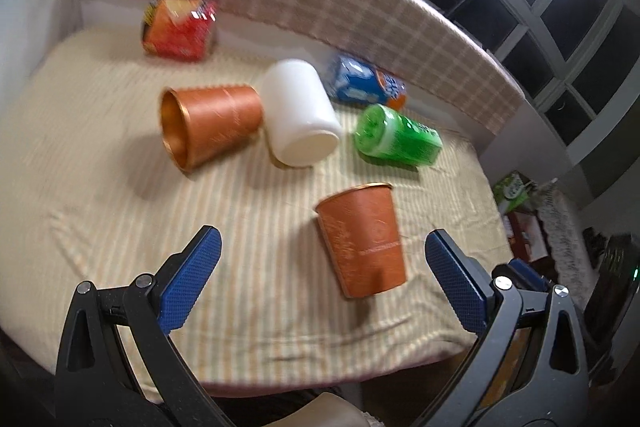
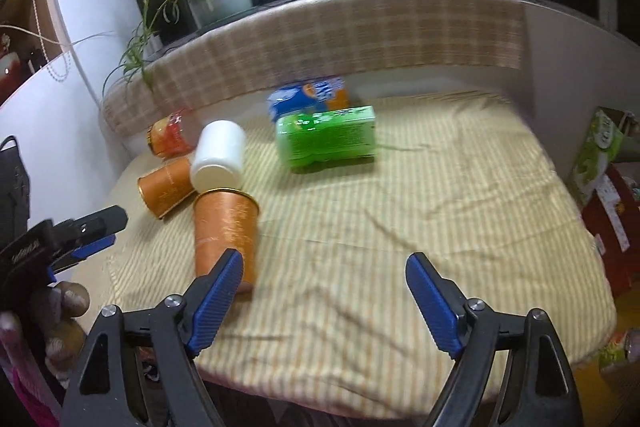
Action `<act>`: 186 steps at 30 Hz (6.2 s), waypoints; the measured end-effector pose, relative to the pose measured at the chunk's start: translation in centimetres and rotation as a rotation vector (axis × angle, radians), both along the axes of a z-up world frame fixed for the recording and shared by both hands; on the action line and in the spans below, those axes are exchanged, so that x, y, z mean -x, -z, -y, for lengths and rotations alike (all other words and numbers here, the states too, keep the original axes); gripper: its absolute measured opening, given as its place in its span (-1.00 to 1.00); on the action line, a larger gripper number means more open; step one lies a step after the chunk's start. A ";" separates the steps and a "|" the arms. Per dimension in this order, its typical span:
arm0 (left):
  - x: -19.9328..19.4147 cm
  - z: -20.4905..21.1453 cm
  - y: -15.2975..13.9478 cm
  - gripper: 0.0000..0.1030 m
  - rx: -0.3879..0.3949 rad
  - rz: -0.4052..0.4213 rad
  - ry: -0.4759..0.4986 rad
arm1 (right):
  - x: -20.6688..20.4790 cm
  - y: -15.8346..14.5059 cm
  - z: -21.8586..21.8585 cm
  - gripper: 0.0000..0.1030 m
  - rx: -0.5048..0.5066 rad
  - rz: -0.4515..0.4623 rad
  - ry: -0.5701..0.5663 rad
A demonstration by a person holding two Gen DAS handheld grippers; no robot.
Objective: Flip cup upright
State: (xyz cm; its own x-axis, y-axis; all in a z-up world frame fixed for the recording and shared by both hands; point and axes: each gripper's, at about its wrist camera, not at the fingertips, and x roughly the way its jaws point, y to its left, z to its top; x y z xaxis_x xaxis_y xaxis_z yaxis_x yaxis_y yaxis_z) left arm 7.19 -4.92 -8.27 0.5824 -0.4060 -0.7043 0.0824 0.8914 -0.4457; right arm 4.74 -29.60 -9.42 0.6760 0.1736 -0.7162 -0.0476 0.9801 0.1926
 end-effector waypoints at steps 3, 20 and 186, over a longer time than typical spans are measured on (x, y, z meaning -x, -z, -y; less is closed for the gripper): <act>-1.0 0.8 0.9 1.00 0.062 -0.056 0.025 | 0.4 0.1 0.7 0.66 0.000 -0.002 0.017; -4.8 2.3 4.7 0.95 0.161 -0.212 0.035 | 1.0 0.4 1.2 0.66 0.035 -0.004 0.054; 6.8 2.1 -5.7 1.00 -0.322 0.414 -0.047 | 1.8 -0.8 -3.2 0.99 0.094 0.118 0.055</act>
